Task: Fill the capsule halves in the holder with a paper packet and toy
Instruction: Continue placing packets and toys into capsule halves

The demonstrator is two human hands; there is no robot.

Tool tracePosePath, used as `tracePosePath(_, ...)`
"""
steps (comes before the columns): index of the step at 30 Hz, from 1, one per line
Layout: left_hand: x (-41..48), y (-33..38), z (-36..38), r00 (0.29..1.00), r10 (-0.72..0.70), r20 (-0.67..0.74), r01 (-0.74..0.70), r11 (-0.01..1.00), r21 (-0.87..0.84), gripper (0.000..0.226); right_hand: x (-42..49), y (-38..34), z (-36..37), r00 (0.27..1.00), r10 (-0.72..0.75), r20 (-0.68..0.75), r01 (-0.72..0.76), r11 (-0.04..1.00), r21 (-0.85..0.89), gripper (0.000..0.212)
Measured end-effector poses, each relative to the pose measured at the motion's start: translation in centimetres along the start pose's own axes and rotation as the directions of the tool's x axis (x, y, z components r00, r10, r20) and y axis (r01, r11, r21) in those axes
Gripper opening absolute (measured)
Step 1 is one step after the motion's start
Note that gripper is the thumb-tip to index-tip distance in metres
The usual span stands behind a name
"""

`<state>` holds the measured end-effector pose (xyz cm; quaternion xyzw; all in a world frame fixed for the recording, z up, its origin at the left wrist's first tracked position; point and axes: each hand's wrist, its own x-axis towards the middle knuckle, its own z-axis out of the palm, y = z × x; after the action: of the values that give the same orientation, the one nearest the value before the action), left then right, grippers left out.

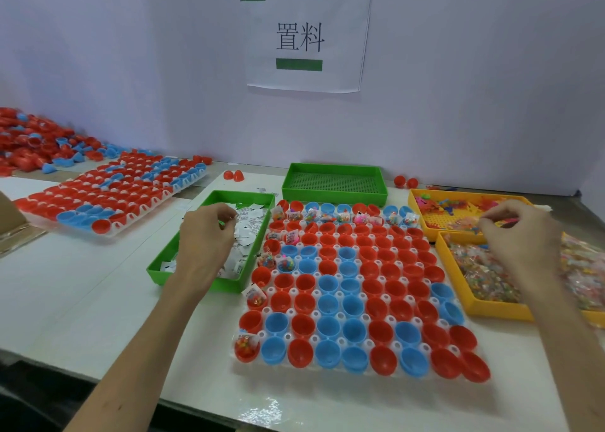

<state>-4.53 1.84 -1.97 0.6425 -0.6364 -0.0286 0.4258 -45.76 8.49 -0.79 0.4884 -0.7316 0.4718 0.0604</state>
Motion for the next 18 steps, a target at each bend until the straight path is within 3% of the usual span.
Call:
tracePosePath(5, -0.7, 0.7, -0.4, 0.999, -0.002, 0.041, 0.004, 0.999, -0.052, 0.036, 0.1, -0.3, -0.4, 0.999, -0.003, -0.045, 0.005, 0.999, 0.036, 0.009)
tracePosePath(10, -2.6, 4.6, -1.7, 0.999, -0.011, -0.033, 0.002, 0.962, -0.272, 0.014, -0.1, -1.1, -0.3, 1.000, 0.012, 0.013, -0.015, 0.978, 0.208, 0.009)
tracePosePath(13, -4.8, 8.1, -2.9, 1.000, -0.015, 0.011, 0.019, 0.821, -0.570, 0.014, -0.8, -3.2, -0.1, 0.973, 0.034, 0.228, -0.148, 0.850, 0.506, 0.019)
tracePosePath(18, -8.4, 12.3, -3.0, 0.985, -0.110, 0.132, 0.170, 0.507, -0.845, 0.004, -3.4, -7.5, 0.3, 0.897, -0.121, 0.424, -0.229, 0.694, 0.683, 0.012)
